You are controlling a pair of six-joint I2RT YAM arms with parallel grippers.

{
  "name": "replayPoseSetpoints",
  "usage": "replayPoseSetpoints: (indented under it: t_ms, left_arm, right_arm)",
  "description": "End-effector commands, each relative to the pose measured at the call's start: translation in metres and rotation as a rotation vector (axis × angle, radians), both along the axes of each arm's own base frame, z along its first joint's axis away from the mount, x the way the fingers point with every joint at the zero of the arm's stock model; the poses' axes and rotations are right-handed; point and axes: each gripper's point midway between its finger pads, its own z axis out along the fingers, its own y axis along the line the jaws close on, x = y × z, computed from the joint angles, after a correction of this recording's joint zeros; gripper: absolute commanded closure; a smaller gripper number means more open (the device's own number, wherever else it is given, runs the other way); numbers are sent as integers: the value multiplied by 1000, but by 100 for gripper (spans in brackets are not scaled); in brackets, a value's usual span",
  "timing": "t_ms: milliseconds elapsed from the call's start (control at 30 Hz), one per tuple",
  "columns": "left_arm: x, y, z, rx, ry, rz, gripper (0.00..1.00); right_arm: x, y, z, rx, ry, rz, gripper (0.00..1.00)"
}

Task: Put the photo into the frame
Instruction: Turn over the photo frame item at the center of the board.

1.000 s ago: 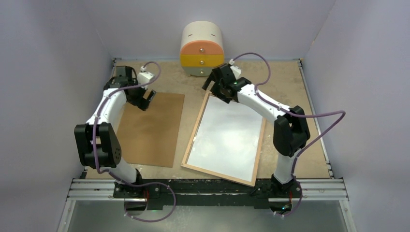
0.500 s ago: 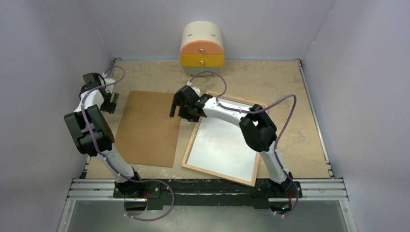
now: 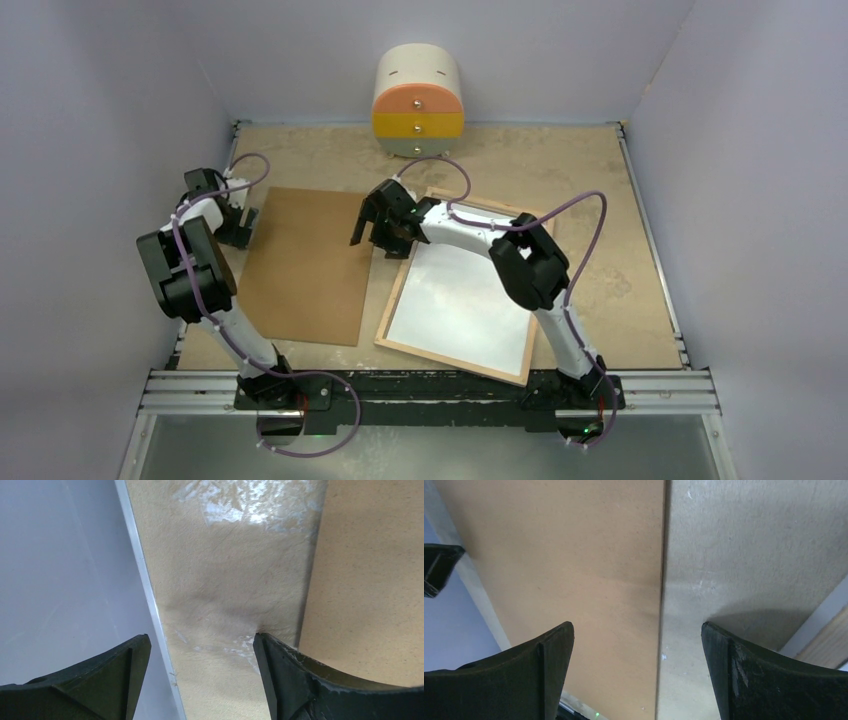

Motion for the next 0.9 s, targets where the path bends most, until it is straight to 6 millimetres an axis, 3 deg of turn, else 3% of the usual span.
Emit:
replayPoseSetpoints:
  t_ms: [0,267,433,567,767,867]
  left_arm:
    - [-27,-42,-34,-180,90,-60,19]
    - [-39,-75,-43,-249,138,-156,18]
    - [-44,-89,-51,-263,165,-196,18]
    - [-46,-96,-57,-264,190,-223,19]
    - [-44,-112,-58,-329,198,-268,18]
    - [-41,-121,-55,-366,190,-291,18]
  right_arm:
    - [-6,6,-16,14,55,-10,1]
    - [-13,18,-44,55,130,-4,1]
    - [-21,44,-30,219,185,36,2]
    - [-17,62,23,399,119,78,3]
    - [-25,83,157,803,-82,261,5]
    - [-35,84,194,933,-138,333,5]
